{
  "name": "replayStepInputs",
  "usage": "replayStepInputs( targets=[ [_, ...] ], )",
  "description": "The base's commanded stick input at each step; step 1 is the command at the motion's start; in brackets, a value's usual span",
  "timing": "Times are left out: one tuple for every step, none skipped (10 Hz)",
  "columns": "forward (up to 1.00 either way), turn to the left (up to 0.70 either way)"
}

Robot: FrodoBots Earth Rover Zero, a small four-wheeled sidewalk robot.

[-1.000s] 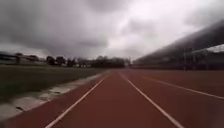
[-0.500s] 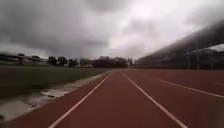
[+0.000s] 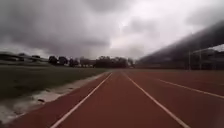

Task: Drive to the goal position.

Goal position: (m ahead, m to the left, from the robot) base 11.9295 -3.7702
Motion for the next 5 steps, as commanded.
replayStepInputs(
  targets=[
    [0.70,-0.35],
    [0.70,-0.34],
    [0.70,-0.31],
    [0.70,-0.28],
    [0.70,0.05]
  ],
)
